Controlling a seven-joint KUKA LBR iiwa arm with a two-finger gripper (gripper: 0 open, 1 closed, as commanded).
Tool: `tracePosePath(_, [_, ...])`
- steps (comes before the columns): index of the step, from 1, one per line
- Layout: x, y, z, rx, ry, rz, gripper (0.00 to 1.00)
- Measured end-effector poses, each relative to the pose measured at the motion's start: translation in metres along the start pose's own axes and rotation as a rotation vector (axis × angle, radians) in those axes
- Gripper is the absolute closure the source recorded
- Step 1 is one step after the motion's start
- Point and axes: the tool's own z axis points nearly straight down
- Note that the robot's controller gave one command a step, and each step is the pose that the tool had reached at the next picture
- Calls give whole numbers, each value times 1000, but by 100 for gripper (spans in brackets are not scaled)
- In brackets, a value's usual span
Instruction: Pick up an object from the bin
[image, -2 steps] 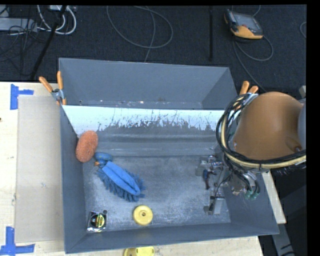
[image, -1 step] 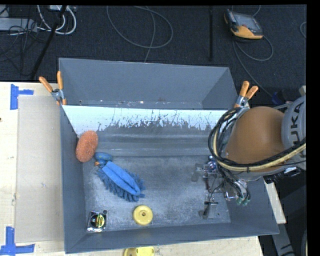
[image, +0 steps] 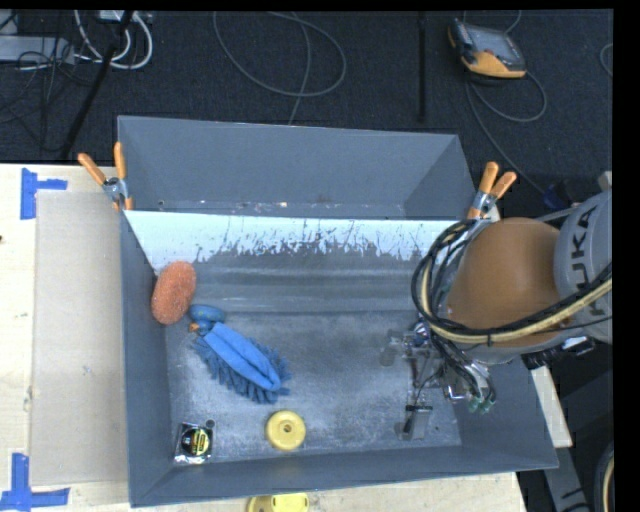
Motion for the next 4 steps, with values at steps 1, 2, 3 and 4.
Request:
tracePosePath(1, [-45, 18, -1, -1, 11, -146, 0])
tracePosePath(2, [-46, 42, 16, 0, -14, -99, 0])
tracePosePath(3, [-68, 67, 11, 0, 16, -97, 0])
tracePosePath(4, [-95, 82, -14, -1, -12, -162, 0])
